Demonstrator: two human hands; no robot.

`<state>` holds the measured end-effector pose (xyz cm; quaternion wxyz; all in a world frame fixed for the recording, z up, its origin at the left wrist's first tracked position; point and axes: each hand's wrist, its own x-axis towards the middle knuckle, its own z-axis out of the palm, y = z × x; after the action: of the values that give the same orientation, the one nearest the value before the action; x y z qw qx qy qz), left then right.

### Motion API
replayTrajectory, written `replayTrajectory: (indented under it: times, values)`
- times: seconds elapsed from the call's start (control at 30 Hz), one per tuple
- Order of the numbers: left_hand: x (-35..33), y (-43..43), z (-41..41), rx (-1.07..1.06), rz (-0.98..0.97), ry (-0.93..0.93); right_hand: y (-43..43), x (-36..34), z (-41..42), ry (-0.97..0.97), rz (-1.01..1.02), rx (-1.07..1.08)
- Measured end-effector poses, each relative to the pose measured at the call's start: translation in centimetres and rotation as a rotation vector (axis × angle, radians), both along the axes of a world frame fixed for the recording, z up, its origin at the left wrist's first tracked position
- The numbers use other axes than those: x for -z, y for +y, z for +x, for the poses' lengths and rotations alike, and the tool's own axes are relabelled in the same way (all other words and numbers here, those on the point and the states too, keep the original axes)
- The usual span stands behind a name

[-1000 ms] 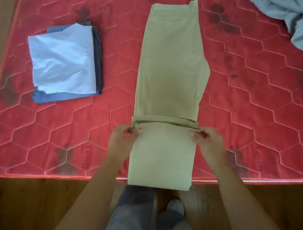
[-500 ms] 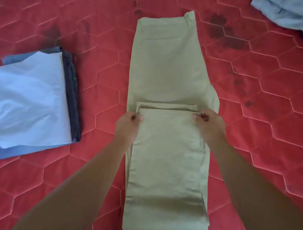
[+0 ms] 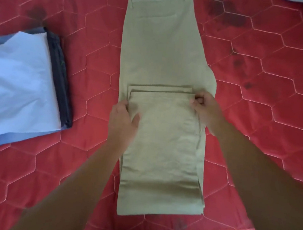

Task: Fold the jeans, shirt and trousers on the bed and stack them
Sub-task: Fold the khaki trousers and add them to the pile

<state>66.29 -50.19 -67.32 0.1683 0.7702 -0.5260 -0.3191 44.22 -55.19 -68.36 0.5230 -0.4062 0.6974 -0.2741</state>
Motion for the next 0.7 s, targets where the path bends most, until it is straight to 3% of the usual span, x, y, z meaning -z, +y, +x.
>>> replayTrajectory:
  times: [0.07, 0.17, 0.33, 0.53, 0.7]
  values:
    - [-0.6, 3.6, -0.7, 0.122, -0.14, -0.172, 1.7, -1.5, 0.1, -0.001, -0.052, -0.031]
    - [-1.1, 9.1, -2.3, 0.22, -0.293, -0.177, 7.8, -2.8, 1.5, 0.402, -0.283, -0.239]
    - [1.0, 16.8, -3.6, 0.225, -0.205, -0.04, 20.1, -1.2, 5.9, 0.479, -0.313, -0.486]
    - [4.6, 20.8, -3.3, 0.378, -0.08, -0.463, 23.6, 3.6, 2.6, 0.908, -0.428, -0.794]
    - [4.5, 22.4, -2.5, 0.397, -0.022, -0.521, 24.8, 3.3, 0.0, 0.937, -0.272, -0.637]
